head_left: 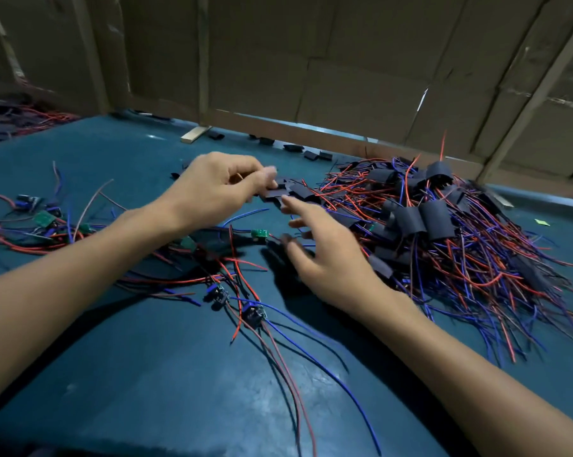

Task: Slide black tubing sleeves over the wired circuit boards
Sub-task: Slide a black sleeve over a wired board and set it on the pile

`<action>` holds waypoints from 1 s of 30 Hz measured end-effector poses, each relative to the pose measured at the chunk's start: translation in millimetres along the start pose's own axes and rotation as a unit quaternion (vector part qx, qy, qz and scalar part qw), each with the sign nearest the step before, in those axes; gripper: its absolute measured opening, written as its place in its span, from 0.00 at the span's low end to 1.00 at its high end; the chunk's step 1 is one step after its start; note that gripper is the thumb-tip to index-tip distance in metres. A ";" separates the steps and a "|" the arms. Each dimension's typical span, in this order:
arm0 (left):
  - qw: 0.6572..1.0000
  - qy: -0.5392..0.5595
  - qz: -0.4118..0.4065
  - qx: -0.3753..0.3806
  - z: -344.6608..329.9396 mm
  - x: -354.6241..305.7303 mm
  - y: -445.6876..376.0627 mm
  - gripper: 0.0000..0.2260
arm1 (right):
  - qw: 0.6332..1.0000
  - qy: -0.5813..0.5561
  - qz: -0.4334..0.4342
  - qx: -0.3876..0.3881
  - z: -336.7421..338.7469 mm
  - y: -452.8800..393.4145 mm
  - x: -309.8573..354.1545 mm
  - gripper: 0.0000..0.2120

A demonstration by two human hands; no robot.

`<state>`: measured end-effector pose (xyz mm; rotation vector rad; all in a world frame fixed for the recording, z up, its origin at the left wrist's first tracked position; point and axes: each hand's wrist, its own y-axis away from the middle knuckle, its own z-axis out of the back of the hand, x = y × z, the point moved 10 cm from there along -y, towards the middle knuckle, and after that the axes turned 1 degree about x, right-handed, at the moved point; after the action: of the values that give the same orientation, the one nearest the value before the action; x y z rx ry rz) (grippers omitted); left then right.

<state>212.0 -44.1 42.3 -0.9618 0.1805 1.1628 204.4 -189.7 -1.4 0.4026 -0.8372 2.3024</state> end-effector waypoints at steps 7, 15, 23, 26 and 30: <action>0.986 -0.150 0.076 0.015 0.6 62.0 -3.9 0.12 | 0.995 0.072 0.030 0.069 -13.1 -2.8 8.1 0.10; 0.960 -0.232 0.011 0.158 -52.1 51.1 -60.9 0.21 | 0.991 0.081 -0.017 0.107 17.6 11.5 6.3 0.10; 0.919 -0.304 0.054 0.244 -96.3 57.9 -78.0 0.14 | 0.956 0.249 -0.004 0.154 11.2 18.4 9.1 0.13; 0.920 -0.300 0.082 0.239 -94.2 63.0 -83.0 0.15 | 0.936 0.308 0.026 0.167 6.2 21.1 11.3 0.17; 0.910 -0.311 0.100 0.257 -95.3 64.7 -88.5 0.18 | 0.936 0.283 0.047 0.203 -7.4 24.2 12.3 0.23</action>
<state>346.3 -73.4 -4.5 -0.0838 0.0617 1.4605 178.7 -193.3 -12.3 -0.1423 -0.0946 2.4816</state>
